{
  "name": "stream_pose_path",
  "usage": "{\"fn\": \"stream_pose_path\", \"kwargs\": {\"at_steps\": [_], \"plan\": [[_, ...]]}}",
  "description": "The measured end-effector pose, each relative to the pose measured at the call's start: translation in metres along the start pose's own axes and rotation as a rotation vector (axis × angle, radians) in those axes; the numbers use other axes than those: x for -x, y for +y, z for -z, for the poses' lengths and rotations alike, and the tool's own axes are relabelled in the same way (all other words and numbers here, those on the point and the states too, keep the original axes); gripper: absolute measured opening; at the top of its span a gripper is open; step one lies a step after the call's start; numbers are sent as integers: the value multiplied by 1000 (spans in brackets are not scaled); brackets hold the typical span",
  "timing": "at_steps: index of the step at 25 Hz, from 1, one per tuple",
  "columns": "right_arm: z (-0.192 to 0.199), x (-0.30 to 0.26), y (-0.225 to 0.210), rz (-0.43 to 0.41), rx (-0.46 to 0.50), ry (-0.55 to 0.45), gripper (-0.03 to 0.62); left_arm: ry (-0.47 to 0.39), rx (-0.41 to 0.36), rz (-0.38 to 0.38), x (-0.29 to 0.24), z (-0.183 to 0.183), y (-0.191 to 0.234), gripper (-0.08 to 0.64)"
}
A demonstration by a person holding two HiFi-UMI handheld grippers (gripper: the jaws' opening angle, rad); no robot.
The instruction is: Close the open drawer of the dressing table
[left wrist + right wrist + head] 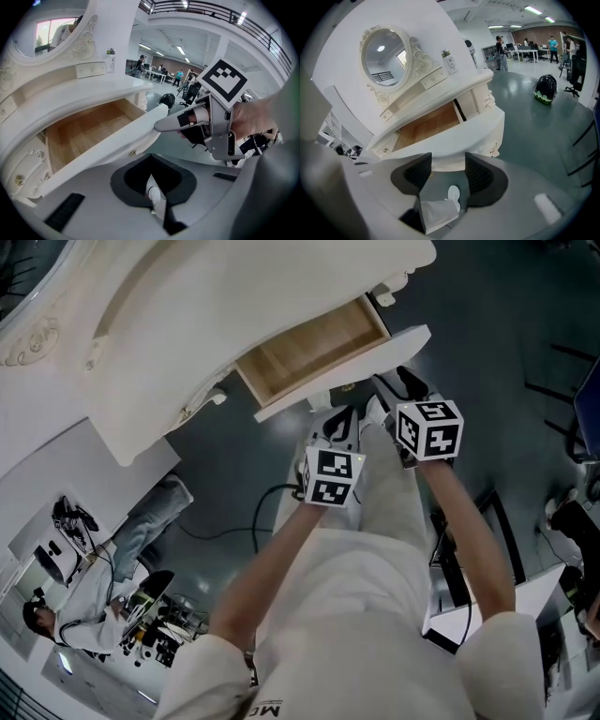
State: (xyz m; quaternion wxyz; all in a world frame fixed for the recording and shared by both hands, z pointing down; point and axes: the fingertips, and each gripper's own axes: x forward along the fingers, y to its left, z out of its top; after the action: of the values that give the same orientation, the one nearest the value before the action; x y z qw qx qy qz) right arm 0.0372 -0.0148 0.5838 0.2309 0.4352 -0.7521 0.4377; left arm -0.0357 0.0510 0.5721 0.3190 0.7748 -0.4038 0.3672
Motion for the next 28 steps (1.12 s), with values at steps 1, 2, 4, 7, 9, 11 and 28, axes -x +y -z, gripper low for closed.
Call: {"fn": "stream_pose_path", "kwargs": {"at_steps": [1, 2, 4, 7, 9, 11, 28], "plan": [[-1, -1, 1, 0, 3, -1, 206, -1, 2, -2, 0, 0, 2, 8], [-3, -2, 1, -1, 5, -2, 206, -2, 2, -4, 1, -1, 4, 8], [-5, -5, 2, -3, 10, -3, 206, -5, 4, -10, 0, -2, 7, 8], [-8, -7, 2, -7, 18, -4, 206, -8, 12, -12, -1, -3, 10, 8], [-10, -9, 5, -11, 28, -2, 206, -7, 14, -12, -1, -3, 12, 8], [-12, -13, 8, -13, 44, 0, 207, -5, 16, -12, -1, -2, 15, 8], [-32, -35, 18, -65, 159, 2, 262, -6, 36, -22, -6, -5, 33, 8]]}}
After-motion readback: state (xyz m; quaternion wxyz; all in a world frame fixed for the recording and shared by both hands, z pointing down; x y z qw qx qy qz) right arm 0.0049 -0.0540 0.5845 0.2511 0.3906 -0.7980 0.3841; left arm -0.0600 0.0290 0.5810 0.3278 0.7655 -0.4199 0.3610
